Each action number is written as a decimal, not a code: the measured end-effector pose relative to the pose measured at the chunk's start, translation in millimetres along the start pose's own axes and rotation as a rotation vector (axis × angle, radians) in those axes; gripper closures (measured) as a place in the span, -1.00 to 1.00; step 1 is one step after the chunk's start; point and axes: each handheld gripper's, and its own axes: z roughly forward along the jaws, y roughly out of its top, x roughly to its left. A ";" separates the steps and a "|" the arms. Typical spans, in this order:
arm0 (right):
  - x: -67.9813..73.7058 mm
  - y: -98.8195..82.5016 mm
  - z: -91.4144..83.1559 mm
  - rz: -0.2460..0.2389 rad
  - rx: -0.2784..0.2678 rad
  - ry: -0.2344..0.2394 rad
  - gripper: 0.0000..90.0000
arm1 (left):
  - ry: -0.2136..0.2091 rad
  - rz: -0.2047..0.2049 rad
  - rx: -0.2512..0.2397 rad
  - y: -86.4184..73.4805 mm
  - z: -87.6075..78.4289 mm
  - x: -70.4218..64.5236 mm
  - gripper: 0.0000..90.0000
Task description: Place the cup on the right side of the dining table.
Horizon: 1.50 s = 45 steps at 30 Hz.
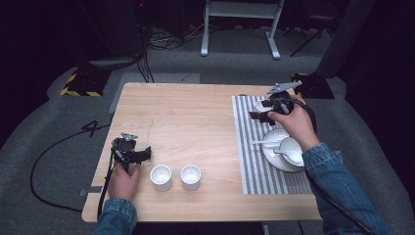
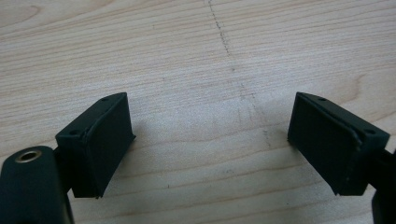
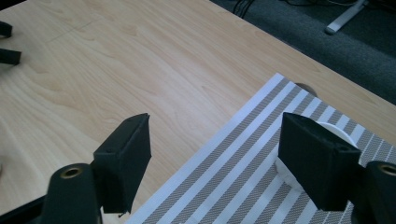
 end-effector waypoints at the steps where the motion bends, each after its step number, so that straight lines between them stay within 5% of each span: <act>1: 3.2 -0.5 -1.3 -0.005 -0.001 0.005 -0.43 | 0.000 -0.001 0.000 0.0 0.1 -0.1 -0.69; 8: 26.3 -5.5 -15.4 -0.043 -0.009 0.027 -0.43 | 0.000 0.001 -0.001 0.1 0.2 0.1 -0.69; 12: 42.7 -10.8 -26.1 -0.095 -0.003 0.001 -0.43 | 0.000 0.001 0.000 0.1 0.1 0.1 -0.69; 23: 71.5 -28.9 -43.2 -0.111 -0.023 0.058 -0.43 | 0.000 -0.001 -0.001 0.1 0.2 0.0 -0.69; 45: 102.6 -82.5 -51.6 -0.125 -0.014 0.107 -0.45 | 0.000 -0.001 -0.001 0.1 0.2 0.0 -0.69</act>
